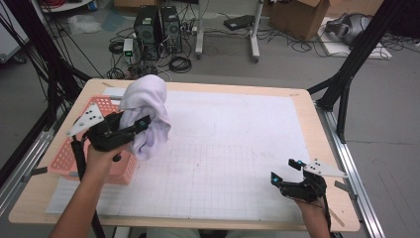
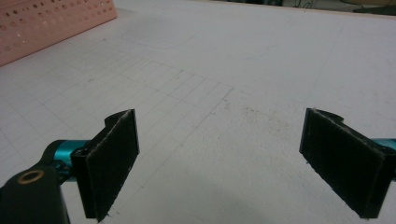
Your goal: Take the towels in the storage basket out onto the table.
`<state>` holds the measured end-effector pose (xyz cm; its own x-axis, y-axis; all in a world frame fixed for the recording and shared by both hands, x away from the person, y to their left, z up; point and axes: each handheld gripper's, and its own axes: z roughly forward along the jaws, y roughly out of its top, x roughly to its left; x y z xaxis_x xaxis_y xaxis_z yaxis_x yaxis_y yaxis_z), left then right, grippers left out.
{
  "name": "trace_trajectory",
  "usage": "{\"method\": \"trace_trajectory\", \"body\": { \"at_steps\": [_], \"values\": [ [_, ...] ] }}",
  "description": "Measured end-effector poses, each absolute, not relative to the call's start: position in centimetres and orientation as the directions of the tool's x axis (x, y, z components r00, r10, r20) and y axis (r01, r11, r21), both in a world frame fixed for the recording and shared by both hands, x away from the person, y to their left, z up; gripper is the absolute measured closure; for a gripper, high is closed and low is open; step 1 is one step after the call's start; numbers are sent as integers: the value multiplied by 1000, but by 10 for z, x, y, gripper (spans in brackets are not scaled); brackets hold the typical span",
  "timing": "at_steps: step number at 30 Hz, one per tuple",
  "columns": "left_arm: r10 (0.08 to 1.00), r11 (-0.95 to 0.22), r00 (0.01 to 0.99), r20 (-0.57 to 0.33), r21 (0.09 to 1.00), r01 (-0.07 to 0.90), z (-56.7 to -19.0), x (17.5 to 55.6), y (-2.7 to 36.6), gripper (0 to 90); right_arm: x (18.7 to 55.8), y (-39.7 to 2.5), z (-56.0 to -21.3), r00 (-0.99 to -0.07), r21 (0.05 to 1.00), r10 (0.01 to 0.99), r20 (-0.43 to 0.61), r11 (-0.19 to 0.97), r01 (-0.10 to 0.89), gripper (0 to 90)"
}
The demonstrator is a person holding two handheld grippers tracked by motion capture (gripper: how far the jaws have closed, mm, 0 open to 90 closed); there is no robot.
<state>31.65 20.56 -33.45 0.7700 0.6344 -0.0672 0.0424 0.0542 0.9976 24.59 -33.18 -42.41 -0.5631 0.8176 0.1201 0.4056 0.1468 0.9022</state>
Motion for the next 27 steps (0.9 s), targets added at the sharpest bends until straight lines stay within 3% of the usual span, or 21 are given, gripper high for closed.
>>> {"method": "trace_trajectory", "body": {
  "at_steps": [27],
  "values": [
    [512,-94,856,-69,986,136,-380,336,81,524,247,-334,-425,-562,901,818,121,146,407,104]
  ]
}}
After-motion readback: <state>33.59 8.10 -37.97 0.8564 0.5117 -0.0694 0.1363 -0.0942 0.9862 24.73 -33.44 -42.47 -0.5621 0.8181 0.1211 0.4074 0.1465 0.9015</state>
